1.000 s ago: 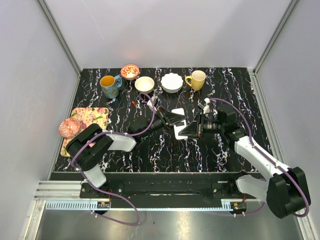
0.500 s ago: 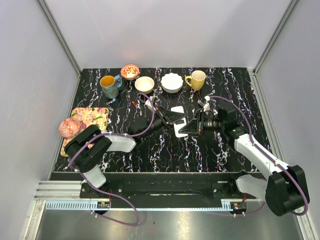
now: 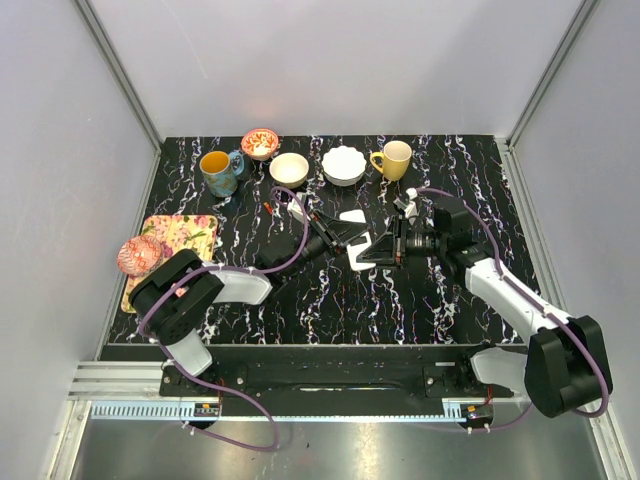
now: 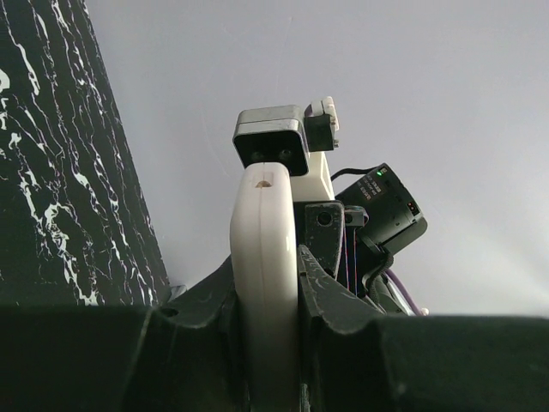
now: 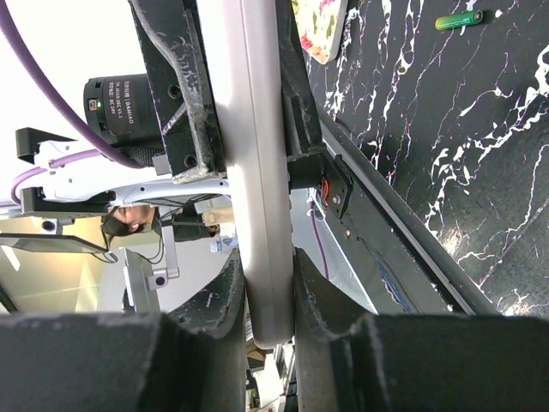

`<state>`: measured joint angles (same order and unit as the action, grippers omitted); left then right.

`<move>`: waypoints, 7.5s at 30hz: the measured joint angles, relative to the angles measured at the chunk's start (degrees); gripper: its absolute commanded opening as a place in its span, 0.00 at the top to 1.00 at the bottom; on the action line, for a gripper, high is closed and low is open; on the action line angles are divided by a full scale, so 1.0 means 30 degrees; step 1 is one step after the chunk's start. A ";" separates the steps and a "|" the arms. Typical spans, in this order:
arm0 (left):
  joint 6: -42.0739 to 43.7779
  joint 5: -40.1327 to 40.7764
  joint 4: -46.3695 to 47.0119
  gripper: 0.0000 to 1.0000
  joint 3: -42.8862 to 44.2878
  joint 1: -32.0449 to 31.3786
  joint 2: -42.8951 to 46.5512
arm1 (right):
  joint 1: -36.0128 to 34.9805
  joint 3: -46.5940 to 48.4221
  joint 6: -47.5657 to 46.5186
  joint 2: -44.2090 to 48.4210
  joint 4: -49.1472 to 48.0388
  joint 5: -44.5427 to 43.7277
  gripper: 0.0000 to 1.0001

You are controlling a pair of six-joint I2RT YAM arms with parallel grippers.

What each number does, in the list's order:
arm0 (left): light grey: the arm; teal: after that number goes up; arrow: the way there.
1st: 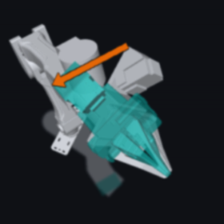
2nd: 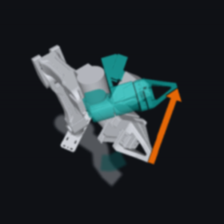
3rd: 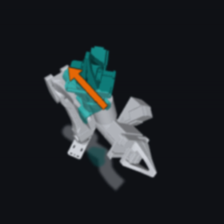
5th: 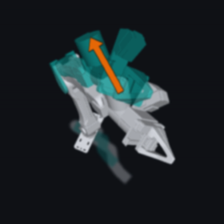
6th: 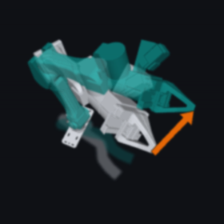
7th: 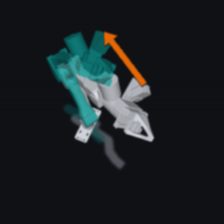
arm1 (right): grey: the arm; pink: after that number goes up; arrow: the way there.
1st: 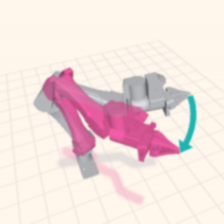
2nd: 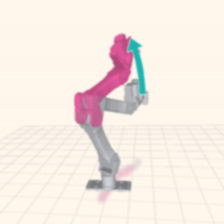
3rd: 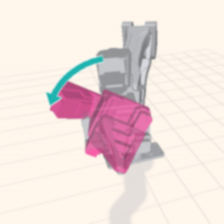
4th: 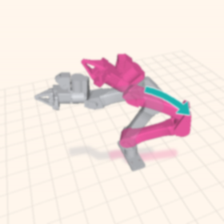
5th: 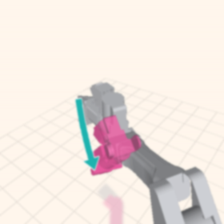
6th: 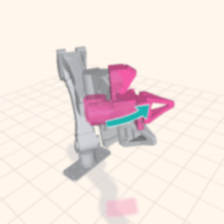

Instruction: Load the batteries into the remote control

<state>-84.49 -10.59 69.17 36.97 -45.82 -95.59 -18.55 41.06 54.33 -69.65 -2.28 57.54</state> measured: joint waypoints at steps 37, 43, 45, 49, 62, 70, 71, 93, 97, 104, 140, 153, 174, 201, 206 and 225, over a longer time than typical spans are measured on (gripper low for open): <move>-0.0335 0.0495 0.0000 0.94 0.0357 -0.0605 -0.0138 | 0.0495 0.1683 0.0991 -0.1902 -0.0736 0.1129 1.00; -0.1515 -0.0408 0.0685 1.00 0.0211 -0.0160 -0.0699 | 0.0525 0.1661 0.0721 -0.2208 -0.0845 0.1494 1.00; -0.1581 -0.0940 0.0721 0.94 0.0160 0.0073 -0.0714 | 0.0517 0.1668 0.0270 -0.2186 -0.0576 0.1494 1.00; -0.1719 -0.2470 0.0780 0.79 0.0022 0.0554 -0.0714 | 0.0444 0.1668 -0.0758 -0.1909 0.0313 0.1362 1.00; -0.2120 -0.5421 0.1137 0.67 -0.0685 0.1574 -0.0590 | 0.1435 0.1741 -0.3162 -0.0576 0.1851 0.0044 1.00; -0.2200 -0.5493 0.1129 0.69 -0.1086 0.1581 -0.0321 | 0.1377 0.1741 -0.3446 -0.0576 0.2157 0.0168 1.00; -0.2200 -0.5501 0.1129 0.68 -0.1086 0.1581 -0.0321 | 0.1297 0.1741 -0.3490 -0.0576 0.2157 0.0160 1.00; -0.1923 -0.6244 0.1137 1.00 0.0168 0.1530 -0.0466 | 0.0656 0.1880 -0.3490 -0.0189 0.1836 0.0692 0.75; -0.1807 -0.6164 0.1224 1.00 0.0117 0.1501 -0.0459 | 0.0656 0.1880 -0.3570 -0.0189 0.1872 0.0576 0.38; -0.1472 -0.6069 0.1384 1.00 -0.1100 0.0991 -0.0248 | 0.0430 0.1851 -0.3468 0.0321 0.2215 0.0109 0.19; 0.0000 -0.5872 0.0969 1.00 -0.0015 0.1515 0.0102 | 0.0087 -0.1253 -0.1982 0.2040 0.0357 0.1362 0.67; -0.0335 -0.5552 0.0831 1.00 0.0015 0.1566 0.0102 | -0.0124 -0.1392 -0.0954 0.1778 -0.1304 0.1413 1.00; 0.2929 -0.2266 -0.1515 0.73 -0.0860 0.0597 0.3024 | -0.0510 -0.0291 -0.0976 0.1144 -0.1195 0.1231 1.00; 0.4911 -0.4743 -0.8123 0.01 -0.3264 0.5982 1.2298 | -0.3249 0.8298 -0.8925 -0.2594 1.8994 -2.5201 1.00; 0.8692 -0.3009 -1.4294 0.01 -0.2878 0.5530 1.6444 | -0.3359 0.9420 -0.9879 -0.6229 1.9489 -2.9551 1.00; 1.0710 -0.2455 -2.0750 0.01 -0.3840 0.5523 1.9883 | -0.3424 1.3668 -1.2910 -1.5504 1.8476 -3.0316 0.83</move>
<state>-52.36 -17.96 6.92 25.45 -29.26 -35.94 -28.82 82.06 15.59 -116.16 53.15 -33.41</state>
